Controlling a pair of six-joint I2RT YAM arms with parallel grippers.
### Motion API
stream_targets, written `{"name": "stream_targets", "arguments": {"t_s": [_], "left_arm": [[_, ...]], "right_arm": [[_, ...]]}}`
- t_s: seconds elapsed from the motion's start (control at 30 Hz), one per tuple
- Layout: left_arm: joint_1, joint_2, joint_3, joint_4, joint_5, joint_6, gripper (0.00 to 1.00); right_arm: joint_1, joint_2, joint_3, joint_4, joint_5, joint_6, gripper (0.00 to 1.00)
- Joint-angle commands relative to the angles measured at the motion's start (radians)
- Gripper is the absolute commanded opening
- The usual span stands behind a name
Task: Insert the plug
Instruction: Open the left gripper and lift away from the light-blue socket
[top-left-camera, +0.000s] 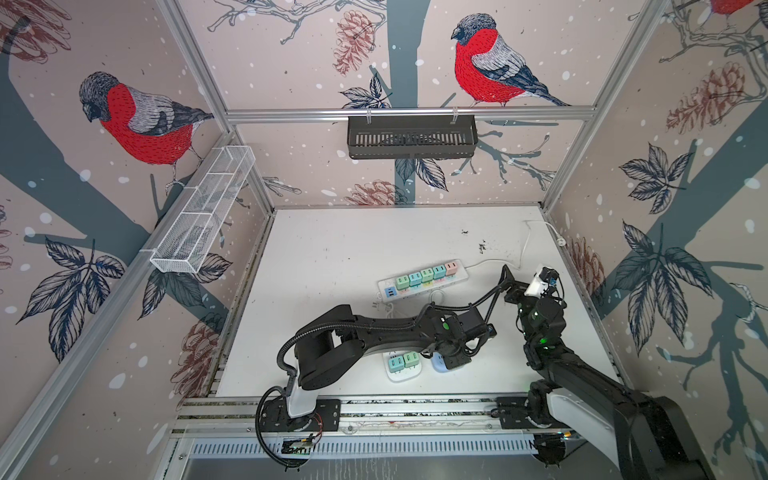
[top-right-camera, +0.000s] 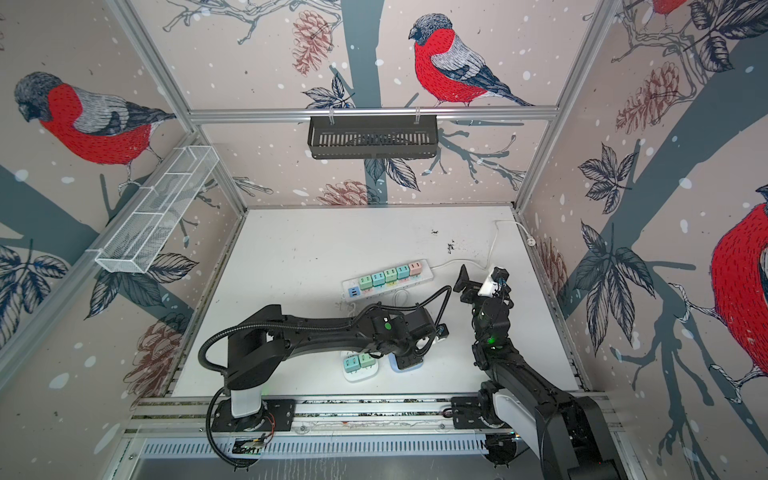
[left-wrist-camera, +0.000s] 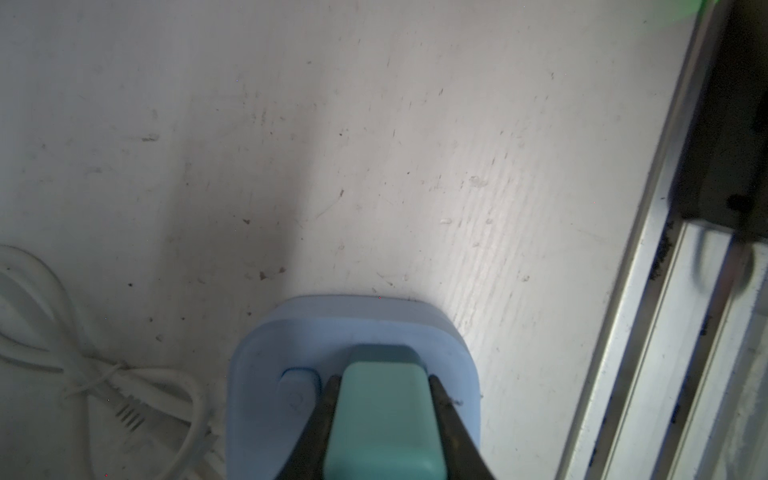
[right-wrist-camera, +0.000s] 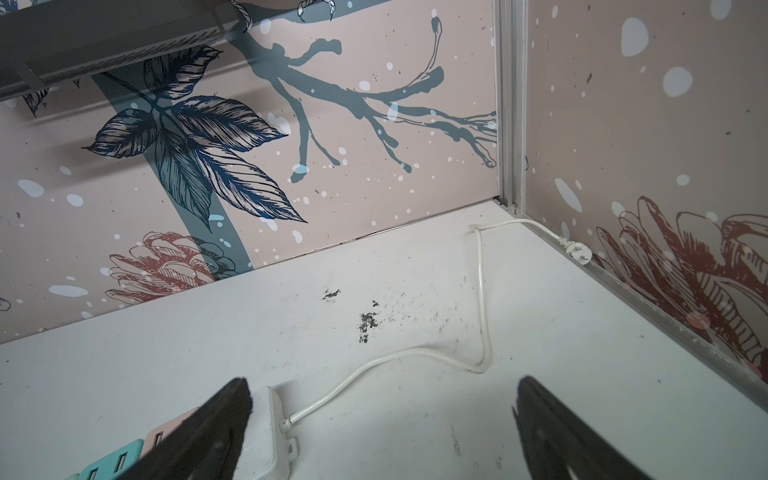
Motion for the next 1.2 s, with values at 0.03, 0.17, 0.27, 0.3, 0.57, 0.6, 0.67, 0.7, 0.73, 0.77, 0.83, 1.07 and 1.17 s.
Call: {"name": "stream_targets", "arguments": {"t_s": [0.03,0.17,0.27,0.3,0.57,0.6,0.67,0.7,0.73,0.77,0.83,1.07,1.17], "left_arm": [[0.002,0.017,-0.021,-0.110,-0.067,0.017,0.00],[0.000,-0.037,-0.050,-0.052,-0.154,-0.023,0.99],[0.001,-0.131,-0.104,0.029,-0.200,-0.038,0.99],[0.001,-0.168,-0.128,0.059,-0.215,-0.039,0.99],[-0.001,-0.617,-0.447,0.419,-0.440,-0.031,0.99],[0.002,-0.683,-0.501,0.489,-0.493,-0.031,0.99],[0.018,-0.805,-0.610,0.598,-0.578,-0.033,0.99],[0.036,-0.870,-0.669,0.663,-0.616,-0.041,0.99],[0.062,-0.934,-0.729,0.727,-0.653,-0.056,0.99],[0.086,-0.987,-0.790,0.784,-0.680,-0.070,0.99],[0.150,-1.100,-0.914,0.902,-0.755,-0.101,0.99],[0.319,-1.342,-1.202,1.158,-0.863,-0.100,0.99],[0.406,-1.350,-1.247,1.196,-0.855,-0.093,0.99]], "right_arm": [[0.000,-0.007,-0.001,0.050,0.002,-0.006,1.00],[0.000,-0.008,-0.002,0.050,0.002,-0.006,1.00],[0.000,-0.007,0.001,0.050,0.003,-0.006,1.00],[0.000,-0.006,0.000,0.050,0.005,-0.005,1.00],[0.000,0.011,0.019,0.036,0.016,-0.004,1.00],[0.000,0.010,0.027,0.024,0.016,-0.001,1.00],[0.000,0.001,0.039,0.003,0.005,0.005,1.00],[0.003,-0.006,0.044,-0.004,0.004,0.013,1.00],[0.003,-0.015,0.049,-0.018,0.009,0.026,1.00],[0.004,-0.028,0.056,-0.040,0.018,0.040,1.00],[0.002,-0.068,0.085,-0.119,0.058,0.069,1.00],[-0.001,-0.272,0.113,-0.307,0.230,0.208,1.00],[-0.003,-0.303,0.125,-0.287,0.246,0.202,1.00]]}}
